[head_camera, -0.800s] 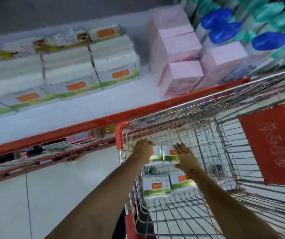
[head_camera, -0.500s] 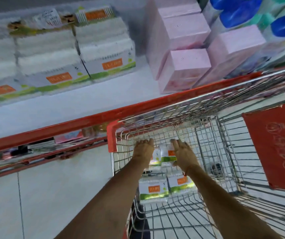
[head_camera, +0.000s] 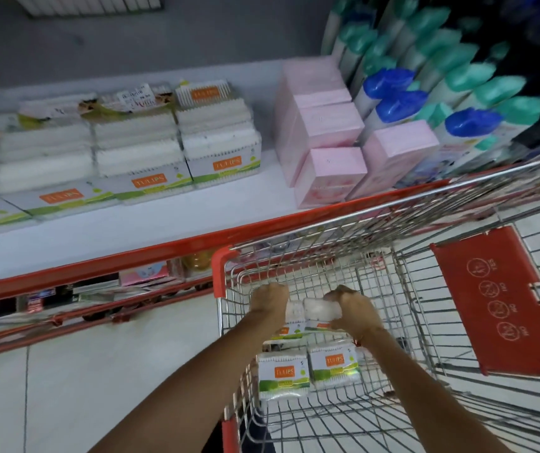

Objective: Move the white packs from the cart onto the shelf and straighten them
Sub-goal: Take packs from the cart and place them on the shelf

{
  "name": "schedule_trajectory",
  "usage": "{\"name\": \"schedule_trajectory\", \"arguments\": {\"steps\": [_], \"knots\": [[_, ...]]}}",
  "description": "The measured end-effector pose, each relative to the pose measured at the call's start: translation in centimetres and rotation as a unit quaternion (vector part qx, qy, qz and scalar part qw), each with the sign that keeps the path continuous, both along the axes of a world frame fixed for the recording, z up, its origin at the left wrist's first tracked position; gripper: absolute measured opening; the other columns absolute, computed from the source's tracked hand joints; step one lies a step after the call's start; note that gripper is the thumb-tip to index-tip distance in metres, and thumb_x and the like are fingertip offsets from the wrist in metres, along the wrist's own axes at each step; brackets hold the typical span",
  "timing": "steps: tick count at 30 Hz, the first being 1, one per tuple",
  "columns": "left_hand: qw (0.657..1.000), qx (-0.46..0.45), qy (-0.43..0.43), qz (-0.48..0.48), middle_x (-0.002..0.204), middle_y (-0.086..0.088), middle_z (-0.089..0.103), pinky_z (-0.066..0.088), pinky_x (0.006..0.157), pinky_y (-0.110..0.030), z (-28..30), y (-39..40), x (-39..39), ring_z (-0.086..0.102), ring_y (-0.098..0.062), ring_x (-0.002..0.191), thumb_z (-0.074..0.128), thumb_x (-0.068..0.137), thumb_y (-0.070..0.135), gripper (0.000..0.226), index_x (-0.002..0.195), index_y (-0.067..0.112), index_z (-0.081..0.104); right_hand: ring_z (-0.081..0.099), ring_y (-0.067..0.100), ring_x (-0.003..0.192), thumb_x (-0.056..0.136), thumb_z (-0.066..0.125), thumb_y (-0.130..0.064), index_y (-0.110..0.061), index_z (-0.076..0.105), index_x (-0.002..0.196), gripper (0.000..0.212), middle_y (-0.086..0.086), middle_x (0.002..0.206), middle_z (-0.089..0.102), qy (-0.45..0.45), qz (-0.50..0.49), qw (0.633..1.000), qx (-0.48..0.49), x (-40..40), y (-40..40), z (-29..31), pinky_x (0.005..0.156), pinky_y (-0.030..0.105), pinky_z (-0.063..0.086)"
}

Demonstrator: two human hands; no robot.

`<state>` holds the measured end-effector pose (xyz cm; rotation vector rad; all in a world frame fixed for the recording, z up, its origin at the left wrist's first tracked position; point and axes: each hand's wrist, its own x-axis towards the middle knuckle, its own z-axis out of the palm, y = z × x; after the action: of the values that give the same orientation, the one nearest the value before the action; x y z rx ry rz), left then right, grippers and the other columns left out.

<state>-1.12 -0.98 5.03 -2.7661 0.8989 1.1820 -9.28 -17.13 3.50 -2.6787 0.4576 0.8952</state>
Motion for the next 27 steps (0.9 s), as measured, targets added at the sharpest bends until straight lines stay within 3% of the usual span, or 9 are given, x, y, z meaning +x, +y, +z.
{"name": "schedule_trajectory", "arguments": {"steps": [6, 10, 14, 20, 27], "knots": [[0.994, -0.106, -0.025, 0.015, 0.101, -0.009, 0.069, 0.053, 0.076, -0.031, 10.8, 2.6, 1.8, 0.064, -0.023, 0.099, 0.077, 0.069, 0.007, 0.029, 0.098, 0.009, 0.072, 0.058, 0.017, 0.112, 0.069, 0.082, -0.036, -0.025, 0.061, 0.124, 0.06, -0.003, 0.123, 0.062, -0.032, -0.023, 0.999, -0.033, 0.5, 0.4, 11.3, 0.097, 0.022, 0.046], [0.984, -0.165, -0.061, 0.023, 0.106, -0.004, 0.072, 0.053, 0.085, -0.033, 18.3, 6.4, 3.9, 0.063, -0.021, 0.099, 0.083, 0.061, 0.018, 0.047, 0.107, 0.02, 0.073, 0.061, 0.021, 0.108, 0.069, 0.08, -0.038, -0.029, 0.061, 0.124, 0.058, 0.003, 0.116, 0.069, -0.085, 0.011, 0.994, -0.063, 2.7, 2.9, 19.1, 0.092, 0.029, 0.049], [0.975, -0.177, -0.111, 0.071, 0.111, -0.001, 0.069, 0.049, 0.085, -0.03, 22.5, 11.7, 6.0, 0.062, -0.021, 0.103, 0.084, 0.061, 0.018, 0.054, 0.112, 0.021, 0.07, 0.064, 0.021, 0.107, 0.064, 0.083, -0.035, -0.028, 0.064, 0.121, 0.06, 0.003, 0.117, 0.07, -0.162, 0.051, 0.985, -0.025, 6.1, 6.8, 24.3, 0.091, 0.029, 0.05], [0.96, -0.142, -0.168, 0.173, 0.125, -0.001, 0.065, 0.049, 0.099, -0.033, 24.7, 21.7, 9.5, 0.056, -0.019, 0.118, 0.089, 0.059, 0.026, 0.072, 0.125, 0.018, 0.062, 0.06, 0.019, 0.115, 0.067, 0.082, -0.029, -0.023, 0.061, 0.125, 0.062, 0.001, 0.127, 0.065, -0.237, 0.128, 0.963, 0.03, 12.3, 15.2, 27.4, 0.101, 0.029, 0.046], [0.946, -0.051, -0.234, 0.221, 0.129, 0.0, 0.061, 0.046, 0.099, -0.029, 24.0, 30.3, 13.3, 0.053, -0.019, 0.121, 0.081, 0.071, 0.02, 0.065, 0.13, 0.021, 0.055, 0.055, 0.023, 0.12, 0.074, 0.078, -0.026, -0.018, 0.054, 0.133, 0.064, 0.006, 0.132, 0.059, -0.245, 0.174, 0.95, 0.08, 18.4, 25.4, 25.1, 0.103, 0.03, 0.045]]}}
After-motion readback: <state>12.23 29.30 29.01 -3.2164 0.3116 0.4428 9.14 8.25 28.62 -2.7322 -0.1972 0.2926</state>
